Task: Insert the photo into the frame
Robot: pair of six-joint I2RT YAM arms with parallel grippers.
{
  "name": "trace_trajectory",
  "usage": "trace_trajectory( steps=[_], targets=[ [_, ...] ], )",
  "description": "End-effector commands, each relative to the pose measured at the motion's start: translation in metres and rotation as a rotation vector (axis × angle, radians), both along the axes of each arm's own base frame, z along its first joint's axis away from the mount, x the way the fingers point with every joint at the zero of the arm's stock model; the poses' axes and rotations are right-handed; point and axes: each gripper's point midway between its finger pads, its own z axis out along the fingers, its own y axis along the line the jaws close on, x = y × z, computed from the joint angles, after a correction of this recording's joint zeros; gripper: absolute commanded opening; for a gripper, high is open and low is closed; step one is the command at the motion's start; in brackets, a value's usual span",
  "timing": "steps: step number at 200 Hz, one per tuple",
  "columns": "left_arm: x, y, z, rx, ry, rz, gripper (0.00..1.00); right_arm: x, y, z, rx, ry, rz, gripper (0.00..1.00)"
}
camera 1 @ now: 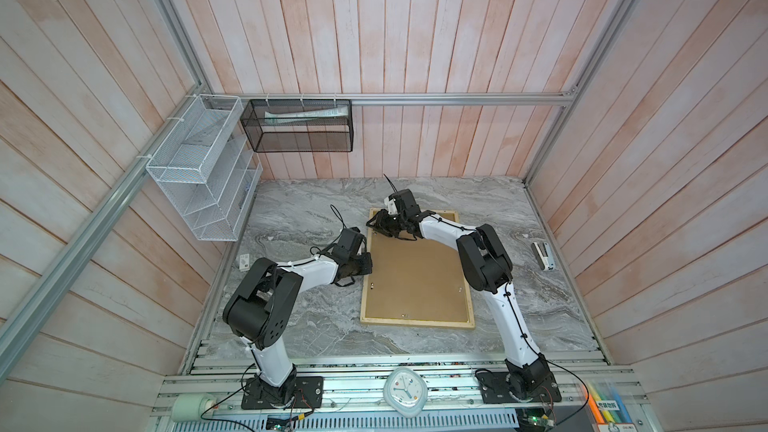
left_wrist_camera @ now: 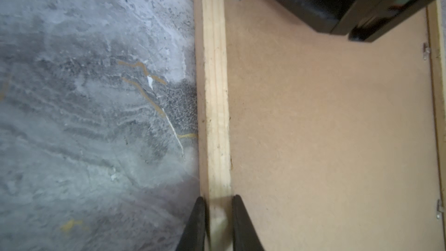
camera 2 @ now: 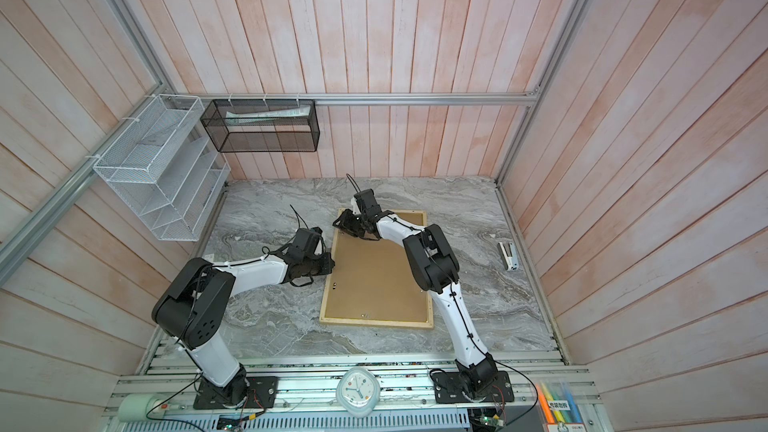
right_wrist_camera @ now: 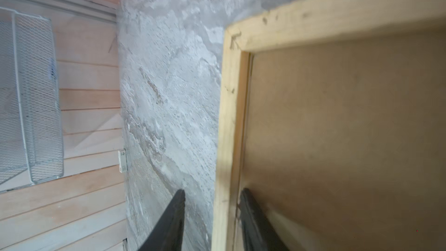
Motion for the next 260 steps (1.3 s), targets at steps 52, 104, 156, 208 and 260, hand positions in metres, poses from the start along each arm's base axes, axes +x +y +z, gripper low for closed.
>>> trace_trajectory(
  steps=[52,104,156,208,260],
  targets=[
    [-0.025,-0.005,-0.011,-0.010,0.112,-0.045,0.17,-0.031,0.003,-0.028,-0.021,0.084,0.096,0.39],
    [-0.023,-0.006,-0.010,-0.013,0.109,-0.043,0.17,-0.034,0.003,-0.027,-0.017,0.091,0.108,0.39],
    [-0.020,0.001,-0.011,-0.003,0.112,-0.010,0.17,-0.009,-0.008,0.018,0.047,-0.029,0.101,0.41],
    [-0.012,0.011,-0.011,0.001,0.102,0.065,0.15,-0.008,-0.072,0.080,0.114,-0.227,-0.063,0.43],
    [0.006,0.017,-0.012,-0.041,0.107,0.147,0.16,-0.032,-0.139,0.091,0.076,-0.270,-0.187,0.43]
  ],
)
